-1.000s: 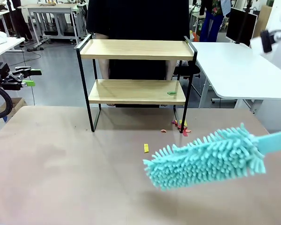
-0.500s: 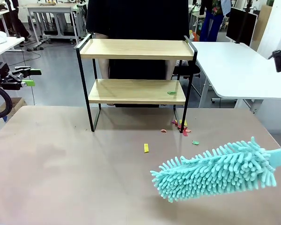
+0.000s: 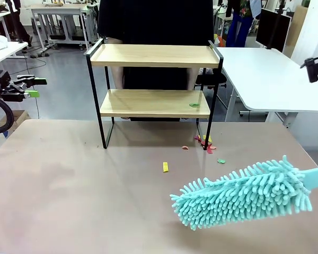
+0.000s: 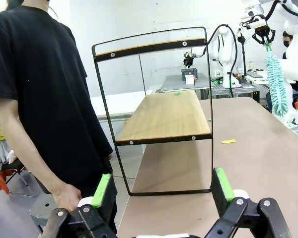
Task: Clean the shelf.
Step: Hand the Duster back to the human.
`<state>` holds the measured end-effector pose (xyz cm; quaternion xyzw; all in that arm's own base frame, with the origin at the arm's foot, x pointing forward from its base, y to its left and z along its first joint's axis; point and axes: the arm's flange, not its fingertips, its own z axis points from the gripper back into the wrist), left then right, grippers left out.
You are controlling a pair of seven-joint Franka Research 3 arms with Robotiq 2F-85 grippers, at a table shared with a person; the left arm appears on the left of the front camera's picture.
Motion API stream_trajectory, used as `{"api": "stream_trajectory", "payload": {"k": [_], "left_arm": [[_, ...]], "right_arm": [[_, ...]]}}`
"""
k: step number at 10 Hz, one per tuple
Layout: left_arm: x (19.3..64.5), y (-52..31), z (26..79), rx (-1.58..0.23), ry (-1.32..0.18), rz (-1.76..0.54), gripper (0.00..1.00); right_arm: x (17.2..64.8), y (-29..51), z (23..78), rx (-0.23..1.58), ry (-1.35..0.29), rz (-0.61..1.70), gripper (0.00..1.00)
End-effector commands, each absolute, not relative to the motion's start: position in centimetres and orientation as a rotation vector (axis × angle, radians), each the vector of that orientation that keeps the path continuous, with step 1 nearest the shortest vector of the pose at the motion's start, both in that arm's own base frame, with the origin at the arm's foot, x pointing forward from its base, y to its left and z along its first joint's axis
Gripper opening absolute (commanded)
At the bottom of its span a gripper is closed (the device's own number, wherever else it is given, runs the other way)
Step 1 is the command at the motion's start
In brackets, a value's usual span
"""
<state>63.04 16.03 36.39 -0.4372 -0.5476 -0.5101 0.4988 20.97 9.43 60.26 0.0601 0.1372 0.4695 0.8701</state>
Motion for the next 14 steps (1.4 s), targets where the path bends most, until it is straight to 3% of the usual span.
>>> {"api": "stream_trajectory", "payload": {"k": [1, 7, 8, 11, 14], "left_arm": [[62.8, 16.0, 36.7, -1.056, -1.331, -1.236, 1.00], [63.0, 16.0, 36.4, -1.058, -1.325, -1.234, 1.00], [63.3, 17.5, 38.1, -1.092, -1.367, -1.209, 1.00], [61.5, 16.5, 40.4, -1.338, -1.299, -1.228, 1.00], [57.1, 13.4, 40.7, -1.379, -1.285, -1.166, 1.00]], "right_arm": [[20.9, 9.6, 60.7, 0.118, 0.291, 0.976, 0.13], [21.0, 9.4, 60.3, 0.126, 0.287, 0.982, 0.13], [21.3, 9.1, 61.7, 0.166, 0.248, 1.044, 0.13], [24.7, 10.0, 63.2, 0.256, 0.144, 1.115, 0.13], [29.1, 10.6, 63.6, 0.305, -0.021, 1.193, 0.13]]}}
